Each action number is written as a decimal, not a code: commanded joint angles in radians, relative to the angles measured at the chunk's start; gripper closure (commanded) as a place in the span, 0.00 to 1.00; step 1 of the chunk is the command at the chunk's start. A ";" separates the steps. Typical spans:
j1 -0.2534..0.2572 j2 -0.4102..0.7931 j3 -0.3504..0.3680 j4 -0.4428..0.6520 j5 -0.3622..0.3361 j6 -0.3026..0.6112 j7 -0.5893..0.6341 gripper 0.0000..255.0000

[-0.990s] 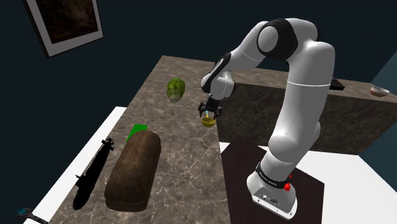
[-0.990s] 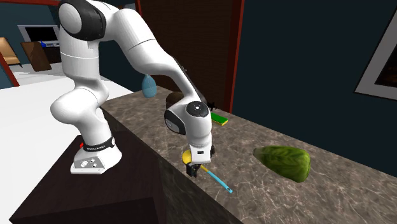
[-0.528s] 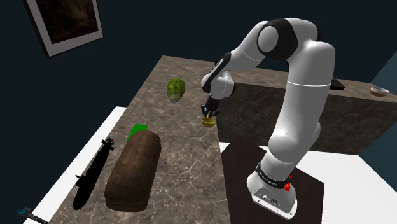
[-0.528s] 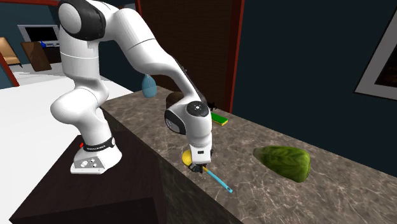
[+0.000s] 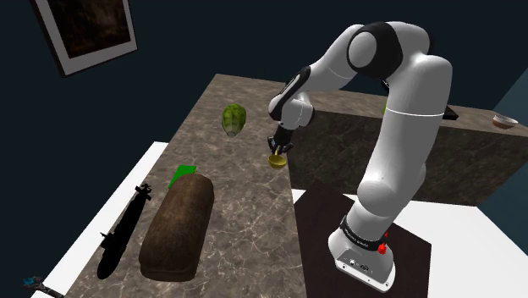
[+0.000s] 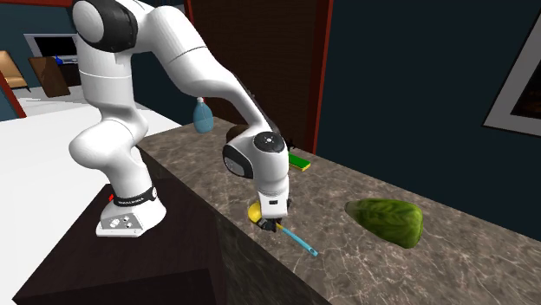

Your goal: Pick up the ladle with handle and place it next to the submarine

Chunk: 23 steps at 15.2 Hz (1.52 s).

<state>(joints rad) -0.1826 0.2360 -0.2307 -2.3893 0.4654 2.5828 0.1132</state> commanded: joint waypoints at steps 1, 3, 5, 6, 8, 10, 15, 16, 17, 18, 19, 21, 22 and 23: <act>0.004 -0.025 -0.010 -0.002 -0.023 -0.020 0.018 1.00; 0.009 -0.051 -0.018 -0.003 -0.046 -0.042 0.039 1.00; 0.012 -0.076 -0.025 -0.004 -0.069 -0.064 0.058 1.00; 0.014 -0.089 -0.029 -0.003 -0.080 -0.075 0.068 1.00; 0.016 -0.113 -0.034 -0.002 -0.102 -0.098 0.086 1.00; 0.018 -0.137 -0.039 0.001 -0.122 -0.121 0.104 1.00; 0.019 -0.193 -0.046 0.012 -0.168 -0.180 0.145 1.00; 0.019 -0.204 -0.047 0.015 -0.177 -0.193 0.153 1.00; 0.019 -0.214 -0.048 0.018 -0.185 -0.205 0.160 1.00; 0.018 -0.224 -0.049 0.022 -0.192 -0.217 0.168 1.00; 0.018 -0.234 -0.049 0.025 -0.200 -0.230 0.175 1.00; 0.017 -0.254 -0.050 0.034 -0.214 -0.255 0.188 1.00; 0.017 -0.263 -0.050 0.038 -0.220 -0.268 0.194 1.00; 0.016 -0.272 -0.050 0.043 -0.227 -0.280 0.200 1.00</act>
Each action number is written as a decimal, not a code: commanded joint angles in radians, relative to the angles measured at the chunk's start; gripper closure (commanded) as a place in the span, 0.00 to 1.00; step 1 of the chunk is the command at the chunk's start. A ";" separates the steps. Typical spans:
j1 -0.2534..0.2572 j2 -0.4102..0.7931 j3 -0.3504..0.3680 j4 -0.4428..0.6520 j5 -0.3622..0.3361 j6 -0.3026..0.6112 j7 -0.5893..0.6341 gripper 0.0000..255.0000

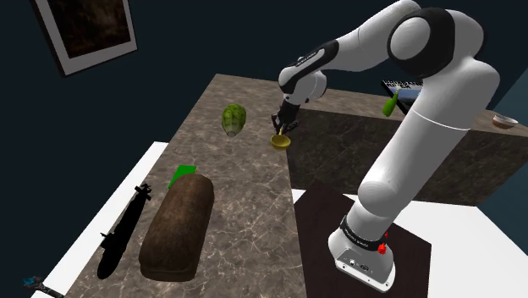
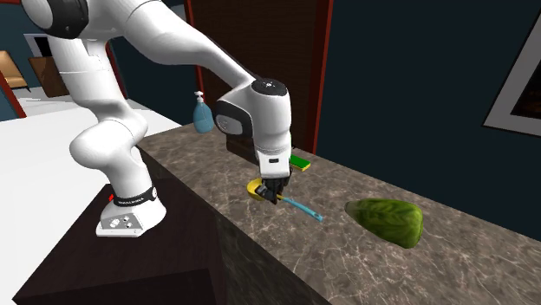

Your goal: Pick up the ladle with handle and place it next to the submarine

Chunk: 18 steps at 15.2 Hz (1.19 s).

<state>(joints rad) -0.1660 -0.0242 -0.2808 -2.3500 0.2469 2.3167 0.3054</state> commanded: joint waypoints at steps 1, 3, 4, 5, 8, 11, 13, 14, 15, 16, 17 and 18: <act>-0.001 -0.021 0.000 0.009 -0.014 -0.027 0.014 1.00; 0.009 -0.047 0.012 -0.022 -0.021 -0.017 0.039 1.00; 0.018 -0.071 0.024 -0.051 -0.027 -0.007 0.063 1.00; 0.027 -0.096 0.037 -0.079 -0.032 0.002 0.088 1.00; 0.054 -0.164 0.081 -0.158 -0.041 0.027 0.163 1.00; 0.081 -0.227 0.130 -0.228 -0.041 0.047 0.239 1.00; 0.102 -0.265 0.165 -0.268 -0.036 0.059 0.290 1.00; 0.112 -0.282 0.184 -0.287 -0.032 0.064 0.316 1.00; 0.124 -0.299 0.203 -0.305 -0.027 0.069 0.342 1.00; 0.136 -0.315 0.222 -0.321 -0.021 0.074 0.368 1.00; 0.148 -0.330 0.241 -0.336 -0.014 0.078 0.394 1.00; 0.161 -0.344 0.261 -0.350 -0.007 0.083 0.420 1.00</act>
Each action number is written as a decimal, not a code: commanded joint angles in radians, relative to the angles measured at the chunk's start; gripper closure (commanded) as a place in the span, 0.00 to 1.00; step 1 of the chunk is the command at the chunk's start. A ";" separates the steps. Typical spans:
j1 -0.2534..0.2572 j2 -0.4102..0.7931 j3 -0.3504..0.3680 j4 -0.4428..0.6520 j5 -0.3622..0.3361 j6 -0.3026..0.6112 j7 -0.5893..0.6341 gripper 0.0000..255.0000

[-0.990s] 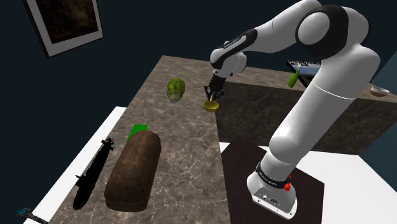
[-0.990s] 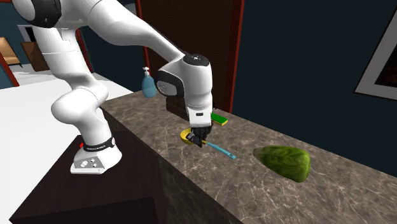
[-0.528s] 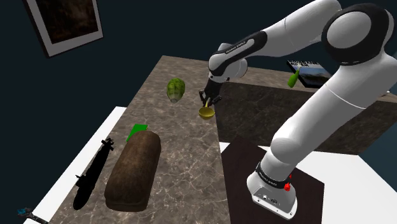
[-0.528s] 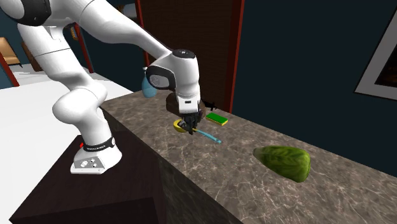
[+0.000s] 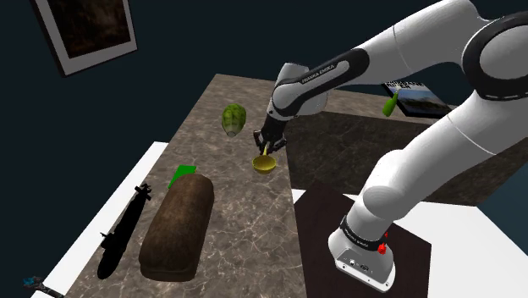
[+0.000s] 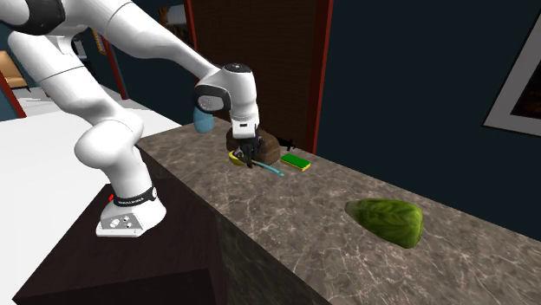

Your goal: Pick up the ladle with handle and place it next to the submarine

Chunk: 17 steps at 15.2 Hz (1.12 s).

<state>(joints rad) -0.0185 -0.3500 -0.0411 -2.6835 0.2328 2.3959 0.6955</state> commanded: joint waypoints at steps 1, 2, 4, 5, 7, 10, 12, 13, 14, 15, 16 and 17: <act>0.027 -0.031 0.041 -0.029 0.015 0.008 0.057 1.00; 0.041 -0.042 0.062 -0.040 0.023 0.012 0.083 1.00; 0.070 -0.062 0.104 -0.059 0.042 0.020 0.137 1.00; 0.085 -0.069 0.125 -0.066 0.051 0.024 0.165 1.00; 0.115 -0.081 0.168 -0.076 0.071 0.033 0.220 1.00; 0.160 -0.087 0.234 -0.081 0.100 0.046 0.304 1.00; 0.189 -0.085 0.279 -0.077 0.117 0.055 0.362 1.00; 0.202 -0.081 0.302 -0.073 0.124 0.060 0.391 1.00; 0.215 -0.076 0.324 -0.068 0.131 0.065 0.420 1.00; 0.227 -0.069 0.347 -0.061 0.137 0.070 0.450 1.00; 0.239 -0.062 0.370 -0.053 0.141 0.075 0.479 1.00; 0.249 -0.053 0.393 -0.044 0.145 0.080 0.510 1.00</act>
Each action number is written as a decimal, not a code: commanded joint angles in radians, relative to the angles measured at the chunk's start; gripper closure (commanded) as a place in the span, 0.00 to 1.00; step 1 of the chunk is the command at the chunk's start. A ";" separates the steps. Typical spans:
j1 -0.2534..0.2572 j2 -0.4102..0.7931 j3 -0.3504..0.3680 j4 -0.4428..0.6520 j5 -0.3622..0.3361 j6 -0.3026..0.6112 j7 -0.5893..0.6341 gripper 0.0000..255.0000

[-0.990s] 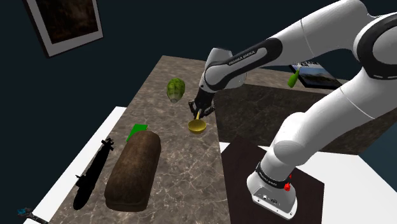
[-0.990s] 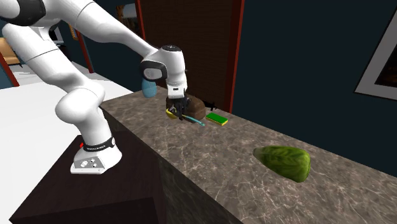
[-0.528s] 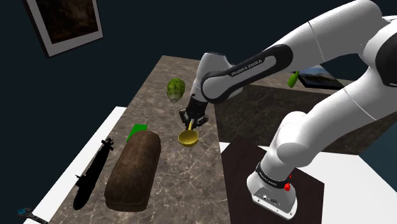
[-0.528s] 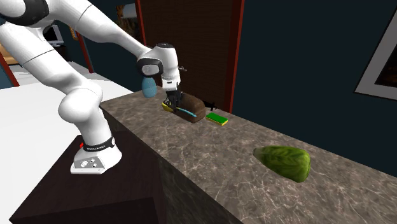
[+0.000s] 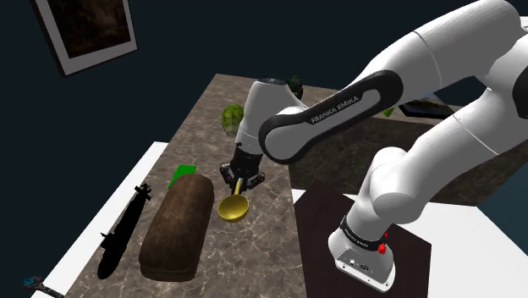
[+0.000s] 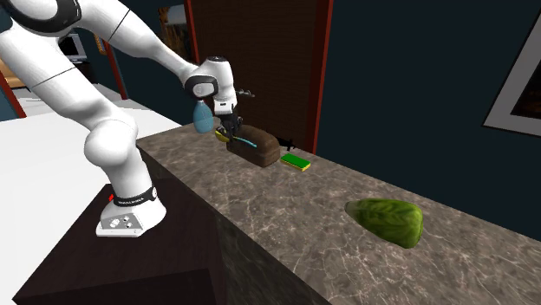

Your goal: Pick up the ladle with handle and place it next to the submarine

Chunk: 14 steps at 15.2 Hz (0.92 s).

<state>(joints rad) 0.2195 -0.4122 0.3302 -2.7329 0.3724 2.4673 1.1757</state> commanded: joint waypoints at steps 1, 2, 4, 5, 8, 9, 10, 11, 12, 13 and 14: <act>0.020 0.020 0.045 0.016 0.008 0.014 0.060 1.00; 0.028 0.031 0.069 0.028 0.008 0.019 0.091 1.00; 0.041 0.057 0.116 0.055 0.005 0.029 0.154 1.00; 0.046 0.072 0.140 0.070 0.000 0.034 0.187 1.00; 0.053 0.123 0.212 0.121 -0.026 0.048 0.289 1.00; 0.054 0.142 0.236 0.141 -0.039 0.052 0.325 1.00; 0.053 0.163 0.261 0.161 -0.055 0.056 0.362 1.00; 0.051 0.186 0.287 0.184 -0.077 0.060 0.405 1.00; 0.049 0.198 0.291 0.179 -0.081 0.077 0.408 1.00; 0.046 0.211 0.295 0.174 -0.087 0.094 0.411 1.00; 0.044 0.224 0.299 0.169 -0.093 0.110 0.416 1.00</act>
<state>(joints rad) 0.2678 -0.2079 0.6196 -2.5684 0.2920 2.5625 1.5766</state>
